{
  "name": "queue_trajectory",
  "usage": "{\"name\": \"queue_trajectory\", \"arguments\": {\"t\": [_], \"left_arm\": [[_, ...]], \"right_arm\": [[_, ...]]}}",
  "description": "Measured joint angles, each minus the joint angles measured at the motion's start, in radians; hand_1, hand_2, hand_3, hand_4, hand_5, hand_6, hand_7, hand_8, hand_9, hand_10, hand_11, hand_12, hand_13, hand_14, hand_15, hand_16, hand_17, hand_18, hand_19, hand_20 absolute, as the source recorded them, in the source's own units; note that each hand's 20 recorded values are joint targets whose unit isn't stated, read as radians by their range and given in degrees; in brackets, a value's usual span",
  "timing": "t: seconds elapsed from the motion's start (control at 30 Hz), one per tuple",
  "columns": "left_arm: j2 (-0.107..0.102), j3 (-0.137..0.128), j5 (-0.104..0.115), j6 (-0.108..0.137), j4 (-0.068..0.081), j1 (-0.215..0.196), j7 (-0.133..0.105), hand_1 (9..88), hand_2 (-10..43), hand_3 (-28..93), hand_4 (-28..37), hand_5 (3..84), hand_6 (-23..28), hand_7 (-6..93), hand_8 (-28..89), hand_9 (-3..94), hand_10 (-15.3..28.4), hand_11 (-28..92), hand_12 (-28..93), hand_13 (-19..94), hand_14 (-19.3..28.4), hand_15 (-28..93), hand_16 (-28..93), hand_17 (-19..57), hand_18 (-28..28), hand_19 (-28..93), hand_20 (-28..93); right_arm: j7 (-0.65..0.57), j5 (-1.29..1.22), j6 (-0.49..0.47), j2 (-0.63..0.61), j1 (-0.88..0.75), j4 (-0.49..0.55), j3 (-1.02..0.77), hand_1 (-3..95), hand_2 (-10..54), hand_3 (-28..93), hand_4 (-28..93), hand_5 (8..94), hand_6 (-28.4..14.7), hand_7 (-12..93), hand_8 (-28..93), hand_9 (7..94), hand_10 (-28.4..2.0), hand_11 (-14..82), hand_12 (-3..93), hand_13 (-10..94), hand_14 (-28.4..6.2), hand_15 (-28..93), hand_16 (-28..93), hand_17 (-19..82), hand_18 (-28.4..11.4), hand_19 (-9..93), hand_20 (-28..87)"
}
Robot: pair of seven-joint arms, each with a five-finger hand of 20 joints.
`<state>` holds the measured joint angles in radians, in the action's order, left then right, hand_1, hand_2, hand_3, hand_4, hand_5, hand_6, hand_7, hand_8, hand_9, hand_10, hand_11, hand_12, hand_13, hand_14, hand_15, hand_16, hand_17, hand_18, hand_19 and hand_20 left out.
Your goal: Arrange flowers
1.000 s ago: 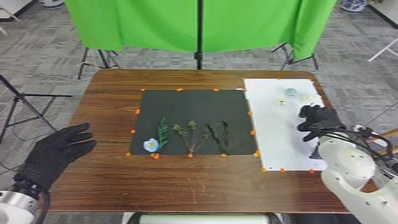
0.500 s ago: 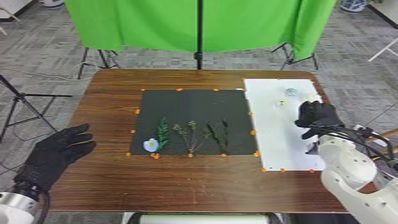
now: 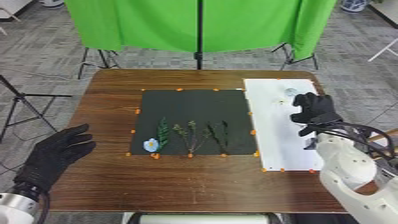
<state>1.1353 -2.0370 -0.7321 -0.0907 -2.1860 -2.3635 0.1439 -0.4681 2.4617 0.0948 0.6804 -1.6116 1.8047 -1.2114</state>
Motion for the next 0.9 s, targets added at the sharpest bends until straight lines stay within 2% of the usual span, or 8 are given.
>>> {"name": "queue_trajectory", "arguments": {"t": [0.23, 0.3, 0.37, 0.43, 0.53, 0.63, 0.73, 0.9], "left_arm": [[0.003, 0.000, 0.000, 0.000, -0.001, -0.003, -0.002, 25.8, 6.5, 76, -27.5, 35.6, 6.5, 31.5, -16, 31.4, 15.8, 40, 13, 26, 17.9, 56, -7, -6.4, 23.0, 61, 4], [0.003, 0.000, 0.000, 0.000, -0.001, -0.004, -0.002, 25.8, 6.5, 76, -27.5, 35.7, 6.6, 31.3, -16, 31.4, 15.8, 40, 13, 26, 17.8, 56, -7, -6.4, 23.0, 61, 4], [0.004, 0.000, 0.000, 0.000, -0.001, -0.004, -0.002, 25.9, 6.5, 76, -27.5, 35.6, 6.6, 31.4, -16, 31.4, 15.8, 40, 13, 26, 17.9, 56, -7, -6.4, 23.0, 61, 4], [0.004, 0.000, 0.000, 0.000, -0.001, -0.004, -0.002, 25.8, 6.4, 76, -27.5, 35.6, 6.6, 31.4, -16, 31.4, 15.8, 40, 13, 26, 17.8, 56, -7, -6.4, 23.0, 61, 4], [0.004, 0.000, 0.000, 0.000, -0.001, -0.004, -0.001, 25.8, 6.4, 76, -27.5, 35.6, 6.6, 31.3, -16, 31.3, 15.8, 40, 13, 26, 17.9, 56, -7, -6.4, 23.0, 61, 4], [0.004, 0.000, 0.000, 0.000, -0.001, -0.003, -0.001, 25.8, 6.4, 76, -27.7, 35.6, 6.6, 31.3, -15, 31.4, 15.8, 40, 13, 26, 17.9, 56, -7, -6.4, 23.0, 61, 4], [0.004, 0.000, 0.000, 0.000, -0.001, -0.003, 0.000, 25.8, 6.4, 76, -27.7, 35.6, 6.6, 31.3, -15, 31.4, 15.7, 40, 13, 26, 17.9, 56, -7, -6.4, 23.0, 61, 4], [0.003, -0.001, 0.000, 0.000, -0.001, -0.001, 0.000, 25.8, 6.4, 76, -27.5, 35.6, 6.6, 31.2, -15, 31.4, 15.8, 40, 13, 26, 17.8, 56, -7, -6.4, 23.0, 61, 4]], "right_arm": [[-0.011, -0.030, -0.154, -0.007, -0.015, -0.009, -0.045, 31.9, -9.5, 90, -28, 42.2, -3.2, 38, -22, 39.4, -11.2, 43.3, 21.1, 45, -8.6, 72, 21, 25, -15.8, 80, 41], [-0.015, -0.042, -0.169, -0.008, -0.017, -0.016, -0.046, 32.6, -9.5, 90, -28, 42.5, -2.9, 38, -22, 43.3, -11.7, 42.9, 20.6, 49, -7.7, 70, 19, 25, -15.9, 80, 40], [-0.018, -0.051, -0.172, -0.008, -0.017, -0.024, -0.043, 34.7, -9.5, 89, -28, 44.0, -2.5, 37, -22, 49.2, -10.0, 43.7, 20.2, 55, -6.9, 67, 19, 27, -16.2, 80, 40], [-0.019, -0.060, -0.170, -0.007, -0.015, -0.033, -0.035, 39.2, -9.5, 85, -28, 47.5, -1.5, 38, -22, 59.7, -7.4, 35.9, 28.1, 61, -4.5, 60, 28, 28, -16.3, 80, 39], [-0.019, -0.071, -0.135, -0.008, -0.004, -0.056, -0.002, 45.2, -9.4, 80, -28, 53.4, -0.6, 44, -14, 77.2, -4.1, 21.8, 40.6, 71, -2.1, 53, 34, 32, -16.5, 80, 40], [-0.012, -0.071, -0.023, -0.008, 0.007, -0.082, 0.041, 49.3, -7.8, 79, -28, 64.2, 0.2, 51, -11, 86.1, -4.0, 23.8, 40.1, 79, -2.6, 54, 30, 35, -17.0, 82, 40], [0.013, -0.070, 0.077, -0.006, 0.006, -0.092, 0.056, 49.9, -8.3, 81, -28, 69.1, -0.4, 51, -12, 88.2, -4.1, 24.8, 38.9, 81, -2.5, 54, 29, 36, -17.3, 83, 41], [0.055, -0.071, 0.092, 0.002, 0.006, -0.080, 0.051, 48.6, -9.3, 85, -28, 70.3, -0.9, 50, -13, 89.4, -4.1, 23.1, 40.1, 82, -2.5, 53, 31, 37, -17.6, 83, 41]]}}
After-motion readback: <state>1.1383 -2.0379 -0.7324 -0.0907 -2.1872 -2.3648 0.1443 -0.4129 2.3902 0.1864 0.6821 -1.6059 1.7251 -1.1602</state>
